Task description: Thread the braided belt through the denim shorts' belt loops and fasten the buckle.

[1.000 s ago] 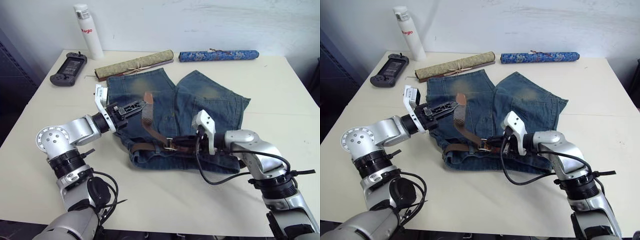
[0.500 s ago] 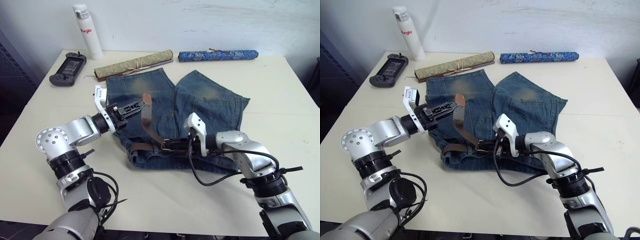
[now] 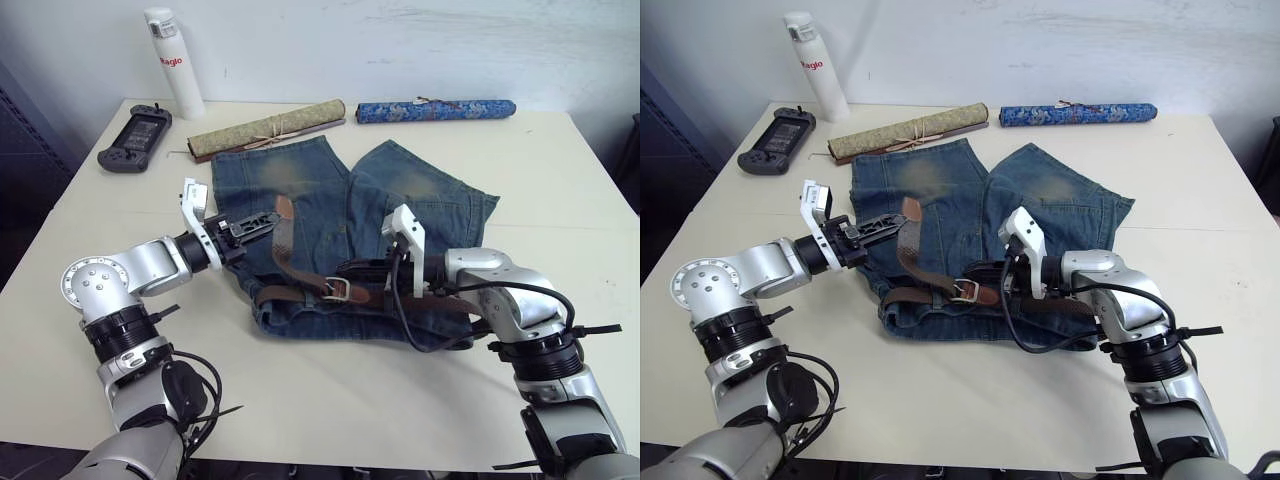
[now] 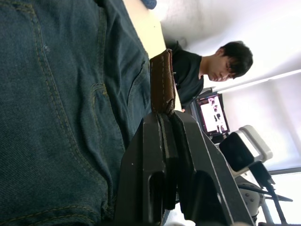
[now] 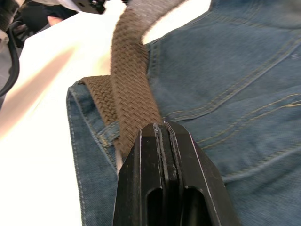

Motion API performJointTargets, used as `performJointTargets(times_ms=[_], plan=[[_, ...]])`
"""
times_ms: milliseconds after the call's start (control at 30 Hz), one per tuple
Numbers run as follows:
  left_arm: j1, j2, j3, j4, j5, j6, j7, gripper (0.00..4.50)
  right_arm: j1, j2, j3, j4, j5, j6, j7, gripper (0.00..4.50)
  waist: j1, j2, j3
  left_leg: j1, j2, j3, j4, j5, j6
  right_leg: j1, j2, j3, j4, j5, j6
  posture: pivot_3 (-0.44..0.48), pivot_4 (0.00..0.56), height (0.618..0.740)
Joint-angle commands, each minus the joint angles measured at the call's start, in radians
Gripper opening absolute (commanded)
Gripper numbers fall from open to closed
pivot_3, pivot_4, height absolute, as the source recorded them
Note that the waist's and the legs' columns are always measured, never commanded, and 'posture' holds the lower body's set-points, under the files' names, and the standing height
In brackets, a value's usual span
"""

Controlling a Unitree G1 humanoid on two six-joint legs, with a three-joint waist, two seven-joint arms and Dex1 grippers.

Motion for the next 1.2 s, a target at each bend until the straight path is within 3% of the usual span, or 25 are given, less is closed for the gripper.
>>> performJointTargets(times_ms=[33,700,900,1200], plan=[[0.005,0.028,-0.018,-0.016,-0.001,-0.024,-0.035,0.0,0.004,-0.001,0.023,-0.001,-0.013,-0.028,0.029,0.05,0.0,0.0,0.0,0.0,0.0,0.0,0.0,0.0,0.0,0.0,0.0,0.0,0.0,0.0,0.0,0.0,0.15,0.686],[0.019,0.048,-0.064,-0.017,-0.008,-0.075,-0.064,0.0,0.008,0.029,0.123,0.176,-0.134,-0.14,0.115,0.05,-0.004,0.0,0.0,0.0,0.0,0.0,0.0,0.0,0.0,0.0,0.0,0.0,0.0,0.0,0.0,0.0,0.15,0.686],[-0.023,0.012,-0.117,0.002,-0.014,-0.107,-0.091,0.0,0.008,0.053,0.201,0.223,-0.211,-0.125,0.087,0.05,-0.006,-0.003,-0.002,0.001,0.0,0.0,0.0,0.0,0.0,0.001,0.0,0.0,0.0,0.0,0.0,0.0,0.15,0.686],[-0.036,0.024,-0.142,0.021,-0.007,-0.117,-0.124,0.0,-0.028,0.045,0.304,0.221,-0.323,-0.052,0.055,0.05,-0.025,-0.006,-0.004,0.017,0.003,0.001,-0.003,-0.006,-0.011,0.013,0.001,0.001,-0.001,-0.001,-0.002,0.0,0.15,0.686]])
